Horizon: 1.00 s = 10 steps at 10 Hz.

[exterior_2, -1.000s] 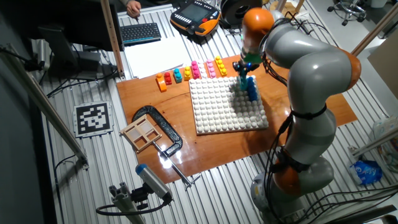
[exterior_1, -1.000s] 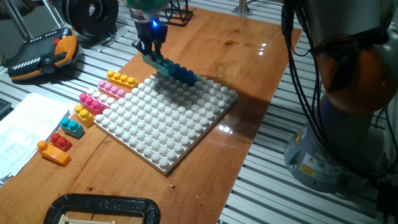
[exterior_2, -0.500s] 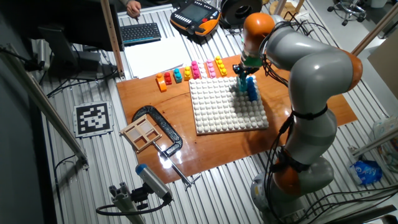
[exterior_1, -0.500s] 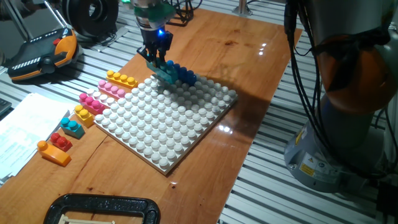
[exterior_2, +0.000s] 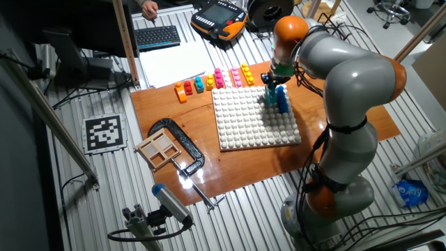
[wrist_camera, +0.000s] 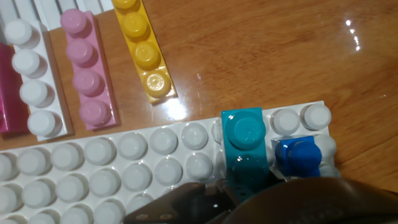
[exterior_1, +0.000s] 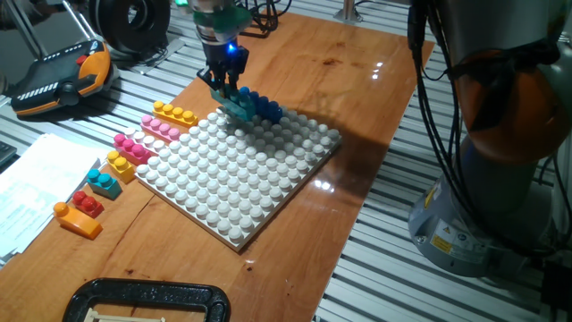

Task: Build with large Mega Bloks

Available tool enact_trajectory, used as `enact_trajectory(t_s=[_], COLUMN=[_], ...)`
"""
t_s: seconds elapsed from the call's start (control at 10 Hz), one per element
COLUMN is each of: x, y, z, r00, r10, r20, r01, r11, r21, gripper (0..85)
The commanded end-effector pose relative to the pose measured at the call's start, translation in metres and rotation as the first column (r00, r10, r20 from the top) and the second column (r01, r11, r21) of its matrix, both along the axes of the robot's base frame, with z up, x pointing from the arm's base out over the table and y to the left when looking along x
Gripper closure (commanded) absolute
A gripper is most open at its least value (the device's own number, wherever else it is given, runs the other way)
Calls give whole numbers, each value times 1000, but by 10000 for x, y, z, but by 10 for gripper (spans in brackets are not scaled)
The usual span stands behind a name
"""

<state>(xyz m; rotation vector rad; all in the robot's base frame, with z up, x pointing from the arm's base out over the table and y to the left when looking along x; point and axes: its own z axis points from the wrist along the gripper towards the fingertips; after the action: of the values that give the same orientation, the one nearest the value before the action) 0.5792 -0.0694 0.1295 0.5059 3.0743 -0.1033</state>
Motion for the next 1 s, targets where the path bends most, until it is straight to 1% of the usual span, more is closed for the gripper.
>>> enact_trajectory(t_s=[0.0,0.1,0.2,0.3,0.4,0.5,0.6,0.7,0.8,0.9], x=[-1,-1,-1,-1,-53,-169,-254,-274,-271,-293], y=[0,0,0,0,7,35,63,72,69,54], z=[0,0,0,0,-8,-7,7,4,-29,-85], r00=[1000,1000,999,999,999,999,1000,999,999,1000], r10=[9,12,28,43,33,24,17,20,25,29], r20=[-12,-10,-18,-22,-21,-25,-26,-26,-22,-10], r01=[-9,-12,-28,-43,-33,-23,-17,-20,-25,-29], r11=[1000,1000,1000,999,999,1000,1000,1000,1000,999], r21=[0,-7,-7,-1,10,13,13,11,11,16], gripper=[850,850,850,850,850,850,850,850,850,850])
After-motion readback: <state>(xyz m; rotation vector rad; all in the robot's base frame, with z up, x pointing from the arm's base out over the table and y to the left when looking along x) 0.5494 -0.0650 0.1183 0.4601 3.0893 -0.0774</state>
